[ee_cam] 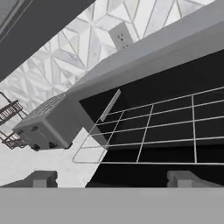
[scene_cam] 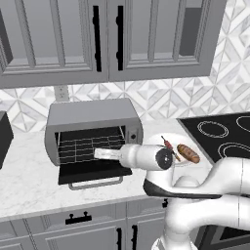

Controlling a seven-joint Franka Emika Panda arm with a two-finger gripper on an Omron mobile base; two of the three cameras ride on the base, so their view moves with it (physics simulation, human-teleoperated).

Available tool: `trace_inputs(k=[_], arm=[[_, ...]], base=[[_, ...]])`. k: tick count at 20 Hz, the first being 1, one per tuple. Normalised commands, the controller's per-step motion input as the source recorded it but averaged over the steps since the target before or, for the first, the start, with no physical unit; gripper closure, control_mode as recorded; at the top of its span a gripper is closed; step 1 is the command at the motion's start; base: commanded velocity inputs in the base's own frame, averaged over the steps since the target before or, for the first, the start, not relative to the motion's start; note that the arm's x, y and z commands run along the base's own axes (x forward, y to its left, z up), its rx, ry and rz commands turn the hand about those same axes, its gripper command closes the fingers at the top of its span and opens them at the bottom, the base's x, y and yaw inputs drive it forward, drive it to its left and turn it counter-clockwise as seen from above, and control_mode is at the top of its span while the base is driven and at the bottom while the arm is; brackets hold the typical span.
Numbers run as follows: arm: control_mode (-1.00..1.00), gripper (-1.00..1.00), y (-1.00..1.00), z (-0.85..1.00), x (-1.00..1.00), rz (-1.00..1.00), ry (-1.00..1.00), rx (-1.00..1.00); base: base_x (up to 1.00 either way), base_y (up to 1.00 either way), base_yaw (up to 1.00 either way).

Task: Pick up the kebab skewer and baguette bread, and place them inside the toaster oven. Close the toaster oven door and start by setting the timer.

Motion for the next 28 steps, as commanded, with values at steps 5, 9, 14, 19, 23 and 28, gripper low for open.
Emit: trace_inputs(k=[5,9,14,19,23,28], arm=[[-1.0,-1.0,-0.65,0.53,-0.38,-0.12,0.25,-0.05],[-1.0,-1.0,-0.81,0.08,-0.29,-0.03,0.19,-0.19],[-1.0,-1.0,-0.88,0.0,-0.23,0.0,0.22,-0.23],[-1.0,-1.0,-0.98,0.0,0.0,-0.03,0.22,-0.2],[-1.0,-1.0,-0.98,0.0,0.0,-0.03,0.21,-0.2],[-1.0,-1.0,-0.98,0.0,0.02,0.0,0.16,-0.15]], base=[[0.0,0.0,0.0],[0.0,0.0,0.0],[0.0,0.0,0.0],[0.0,0.0,0.0],[0.0,0.0,0.0],[0.0,0.0,0.0]])
